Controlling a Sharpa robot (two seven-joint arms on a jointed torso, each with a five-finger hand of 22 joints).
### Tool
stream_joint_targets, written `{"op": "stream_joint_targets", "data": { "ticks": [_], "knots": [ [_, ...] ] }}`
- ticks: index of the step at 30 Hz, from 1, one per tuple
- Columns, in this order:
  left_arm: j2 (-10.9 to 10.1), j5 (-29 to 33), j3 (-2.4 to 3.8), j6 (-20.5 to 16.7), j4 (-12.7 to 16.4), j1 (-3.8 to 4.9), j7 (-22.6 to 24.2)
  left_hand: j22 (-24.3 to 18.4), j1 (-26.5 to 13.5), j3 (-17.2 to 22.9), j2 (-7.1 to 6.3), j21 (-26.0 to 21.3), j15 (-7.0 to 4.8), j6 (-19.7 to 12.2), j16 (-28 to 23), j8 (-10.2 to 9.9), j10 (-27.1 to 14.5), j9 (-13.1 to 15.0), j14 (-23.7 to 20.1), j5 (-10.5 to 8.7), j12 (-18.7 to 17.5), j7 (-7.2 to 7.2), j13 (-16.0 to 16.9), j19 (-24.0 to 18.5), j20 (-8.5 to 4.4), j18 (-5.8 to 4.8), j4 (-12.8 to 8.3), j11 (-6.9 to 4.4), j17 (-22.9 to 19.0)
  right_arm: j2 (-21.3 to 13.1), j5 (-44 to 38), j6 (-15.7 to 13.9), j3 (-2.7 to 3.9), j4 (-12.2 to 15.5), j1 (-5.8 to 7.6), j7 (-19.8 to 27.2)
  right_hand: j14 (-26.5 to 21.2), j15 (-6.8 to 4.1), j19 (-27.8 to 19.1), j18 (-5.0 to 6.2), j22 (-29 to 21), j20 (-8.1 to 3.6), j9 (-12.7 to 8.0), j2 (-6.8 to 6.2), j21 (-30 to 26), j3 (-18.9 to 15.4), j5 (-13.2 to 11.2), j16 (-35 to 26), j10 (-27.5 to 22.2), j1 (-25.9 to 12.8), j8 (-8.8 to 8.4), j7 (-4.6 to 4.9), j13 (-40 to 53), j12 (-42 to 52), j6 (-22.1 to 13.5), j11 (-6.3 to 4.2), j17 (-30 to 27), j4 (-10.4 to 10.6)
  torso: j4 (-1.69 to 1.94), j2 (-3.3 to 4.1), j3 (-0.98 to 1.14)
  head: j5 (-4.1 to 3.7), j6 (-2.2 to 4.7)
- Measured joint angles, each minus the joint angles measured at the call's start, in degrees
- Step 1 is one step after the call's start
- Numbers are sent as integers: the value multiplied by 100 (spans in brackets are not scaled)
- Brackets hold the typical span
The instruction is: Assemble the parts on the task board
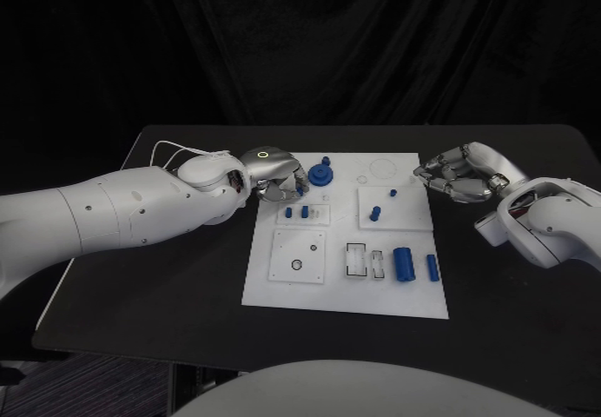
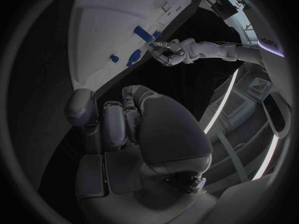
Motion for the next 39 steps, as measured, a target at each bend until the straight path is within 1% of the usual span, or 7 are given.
{"op": "stream_joint_targets", "data": {
  "ticks": [2,18,31,33,34,37,39],
  "knots": [
    [0,0,0,1,1,-1,-2,0,0,-25,0,-13,0,0,0,0,0,-8,0,-52,0,0,-4,0,0,0,24,0,-10,0,0,2,0,-3,-5,-2,0,0,0,0,0,0,0,0,0,0,0,0,0,0,0,0,0,0,0,0,0,0,0,0,0,1,0],
    [0,-2,-6,26,46,-19,0,-1,-49,-56,2,-49,0,-1,-20,-38,-6,-32,0,-140,-27,0,-25,0,0,0,56,6,-42,-5,0,5,0,-6,-14,-9,0,0,0,0,-1,0,-1,0,-23,16,0,0,0,0,0,0,-5,0,0,0,0,-17,2,1,4,7,0],
    [5,-2,-4,51,36,-19,-5,-1,-71,-72,-20,-72,0,-35,-43,-68,-7,-55,-42,-144,-68,-34,-43,-1,1,0,72,6,-63,-5,0,7,0,-7,-14,-15,0,0,0,0,-1,0,-1,0,-22,16,0,0,0,0,0,0,-4,0,0,0,0,-16,3,2,-1,8,0],
    [6,-2,-5,76,33,-19,-28,-1,-113,-105,-62,-178,30,-193,-102,-172,-115,-102,-72,-178,-157,-81,-78,-43,43,0,105,29,-127,-6,0,7,0,-7,-15,-16,0,0,0,0,-1,0,-1,0,-22,31,0,0,0,0,0,0,-4,0,0,0,0,-31,3,2,-1,11,0],
    [7,-2,-7,92,32,-20,-39,-1,-142,-129,-91,-231,31,-307,-117,-216,-209,-136,-115,-203,-208,-116,-99,-57,58,0,128,64,-168,-7,0,7,0,-7,-15,-16,0,0,0,0,-1,0,-1,0,-22,32,0,0,0,0,0,0,-5,0,0,0,0,-32,3,2,-1,13,0],
    [8,-2,-11,130,30,-22,-69,-1,-178,-161,-127,-353,77,-562,-154,-237,-415,-214,-159,-279,-313,-211,-132,-110,106,0,161,128,-238,-8,0,8,0,-6,-15,-18,0,0,0,0,-1,0,-2,0,-22,32,0,0,0,0,0,0,-8,0,0,0,0,-32,3,2,-1,16,0],
    [7,-3,-12,151,25,-24,-97,-1,-226,-228,-176,-517,129,-894,-213,-238,-693,-307,-241,-364,-415,-316,-159,-199,137,1,202,183,-323,-10,0,8,0,-5,-15,-19,0,0,0,0,-1,0,-2,0,-22,32,0,0,0,0,0,0,-8,0,0,0,0,-32,3,2,-1,17,0]
  ]
}}
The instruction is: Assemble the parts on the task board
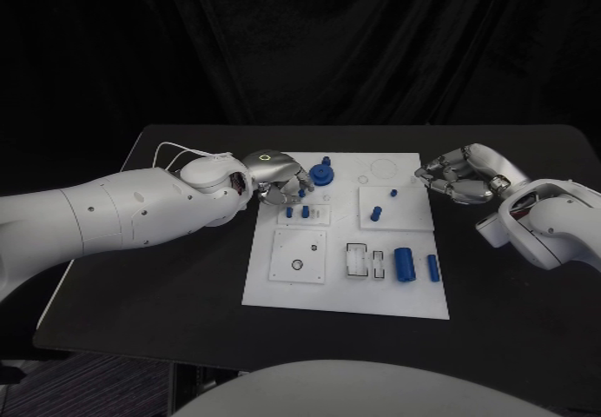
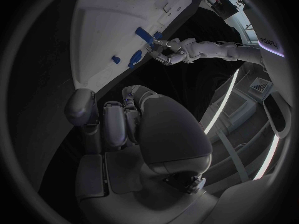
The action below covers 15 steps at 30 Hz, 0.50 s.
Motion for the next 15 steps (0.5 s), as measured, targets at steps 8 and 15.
{"op": "stream_joint_targets", "data": {
  "ticks": [8,15],
  "knots": [
    [-27,0,0,-4,-2,0,-80,0,-2,-105,-2,-119,25,-327,0,0,-284,-111,-36,-21,-2,-104,47,-29,29,0,-12,57,-44,-9,0,1,0,7,0,-3,0,0,0,0,0,0,5,0,0,0,0,0,0,0,0,0,1,0,0,0,0,0,0,0,0,3,0],
    [-111,-1,0,-196,22,-1,-122,0,-2,-152,-2,-119,25,-399,21,0,-285,-130,-36,-20,44,-134,82,-28,29,0,-28,58,13,-23,0,1,0,17,0,-3,0,0,0,0,0,0,5,0,0,0,0,0,0,0,0,0,1,0,0,0,0,0,1,1,0,-25,0]
  ]
}}
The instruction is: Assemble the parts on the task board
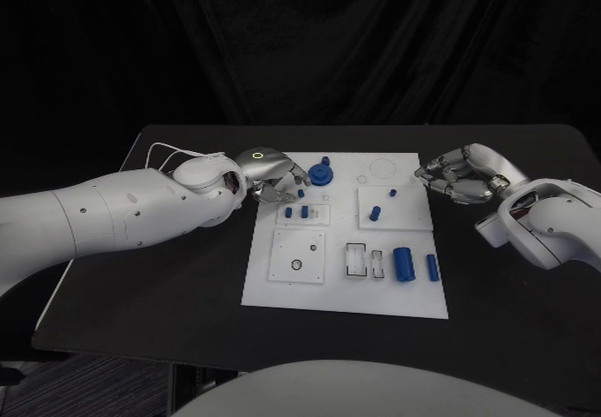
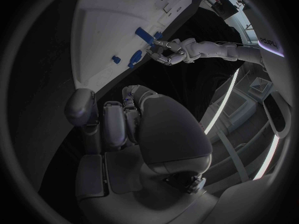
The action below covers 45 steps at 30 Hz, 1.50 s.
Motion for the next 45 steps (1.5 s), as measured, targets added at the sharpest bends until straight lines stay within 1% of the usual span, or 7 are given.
{"op": "stream_joint_targets", "data": {
  "ticks": [8,12,16,20,26,35,45],
  "knots": [
    [-472,113,0,-661,263,0,19,0,36,-15,35,-532,5,138,-208,61,-165,0,-253,221,202,70,63,-231,4,93,15,-33,-387,-116,-39,-16,0,101,6,0,0,0,0,0,0,0,8,-25,-74,9,0,-67,-106,-25,0,0,-104,-91,0,10,0,-9,-1,1,-3,-71,0],
    [-845,675,0,-1063,495,0,307,0,104,-12,104,-1534,54,194,-1056,61,-504,-41,-1169,383,423,156,117,-792,62,232,19,-2,-1594,-151,-151,-33,-6,194,137,-25,0,0,-53,-1,0,10,17,-70,-184,40,0,-129,-352,-69,0,0,-374,-289,0,20,0,-40,-4,2,-7,-75,0],
    [-1069,1583,-2,-1313,589,-1,936,-33,135,8,153,-2642,75,-182,-1567,21,-702,-164,-1694,535,722,-127,164,-1479,92,372,155,-76,-2036,-110,-360,-53,3,240,314,-75,-35,-7,-210,92,4,20,27,-107,-503,73,-10,-324,-747,-107,0,0,-808,-625,0,42,-135,-73,-13,-1,-13,-48,0],
    [-1263,2782,-2,-1321,728,-1,1696,-297,70,-120,218,-3744,347,-154,-2563,21,-1178,-189,-2595,536,953,127,187,-2441,259,405,384,-147,-2545,-49,-647,-56,3,290,466,-168,-85,1,-257,92,4,30,40,-132,-629,145,-113,-393,-1234,-132,0,0,-1348,-1050,0,57,-180,-111,-13,-2,-19,-13,8],
    [-1472,4630,-2,-828,968,-1,2448,-965,-169,-387,653,-5171,783,2,-3997,30,-1645,-236,-4024,1122,1260,410,47,-4136,419,218,882,17,-3339,69,-1252,7,4,348,575,-446,-85,1,-257,91,4,30,118,-274,-610,183,-408,-367,-2299,-166,84,25,-2442,-2011,86,65,-193,-150,8,2,-28,70,133],
    [-1464,6618,-2,286,1273,-1,2775,-2617,-608,-1301,1274,-5770,966,-288,-5659,44,-2372,-625,-5512,1574,987,513,-925,-5686,542,128,1061,297,-4572,216,-2449,224,1,236,590,-921,-290,125,-268,91,3,104,330,-373,-670,195,-621,-628,-3673,-187,171,124,-3428,-3260,37,208,-463,-215,43,2,-78,141,268],
    [-1493,7447,-2,1001,1462,-2,2867,-4754,-388,-1875,1643,-5843,941,-647,-6625,36,-3056,-963,-6552,1871,234,646,-1618,-6696,635,130,1037,163,-5154,133,-3484,458,-2,238,467,-1445,-619,412,-548,90,2,342,313,-503,-966,300,-773,-817,-4245,-147,1,250,-4503,-4544,-532,573,-783,-364,167,25,-189,-214,374]
  ]
}}
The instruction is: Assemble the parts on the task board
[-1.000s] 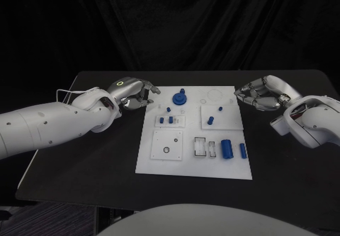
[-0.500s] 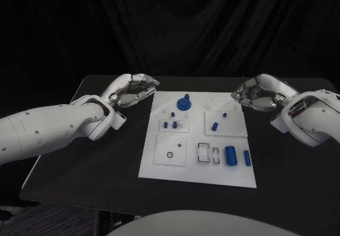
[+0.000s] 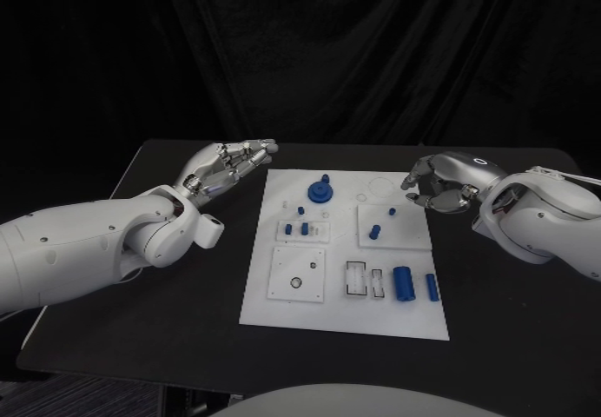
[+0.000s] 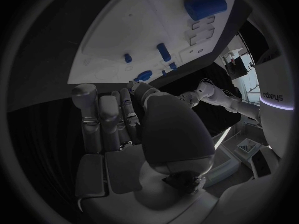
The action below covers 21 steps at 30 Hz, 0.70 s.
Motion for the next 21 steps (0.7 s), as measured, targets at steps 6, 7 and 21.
{"op": "stream_joint_targets", "data": {
  "ticks": [6,7,21],
  "knots": [
    [-22,136,-3,173,76,-3,15,-346,70,-61,70,-23,32,-186,-85,-20,-127,-79,-111,35,-156,-11,-13,-144,42,0,-18,-7,-11,-63,-316,119,4,18,-52,-264,-37,38,-26,0,0,69,-72,-28,-23,-31,-145,65,-65,-19,-89,-6,-232,-161,-85,52,-25,-31,93,27,-68,-118,25],
    [-18,157,-3,207,87,-4,17,-359,86,-61,86,-23,31,-215,-103,-20,-148,-89,-111,35,-175,-12,-12,-151,50,0,-18,-11,-11,-80,-366,144,4,18,-69,-317,-38,38,-26,0,0,69,-99,-34,-23,-32,-172,92,-65,-25,-143,-17,-263,-161,-160,52,-25,-32,102,31,-77,-130,29],
    [3,469,-1,493,100,-4,29,-482,248,-59,127,-23,156,-377,-103,-43,-210,-167,-88,205,-241,-31,-18,-144,211,2,-66,10,-11,-16,-617,223,2,-13,-213,-545,-59,59,-26,0,-1,108,-302,-35,-23,-63,-183,161,0,-26,-380,-118,-474,-161,-543,73,-103,-63,144,69,-183,-232,32]
  ]
}}
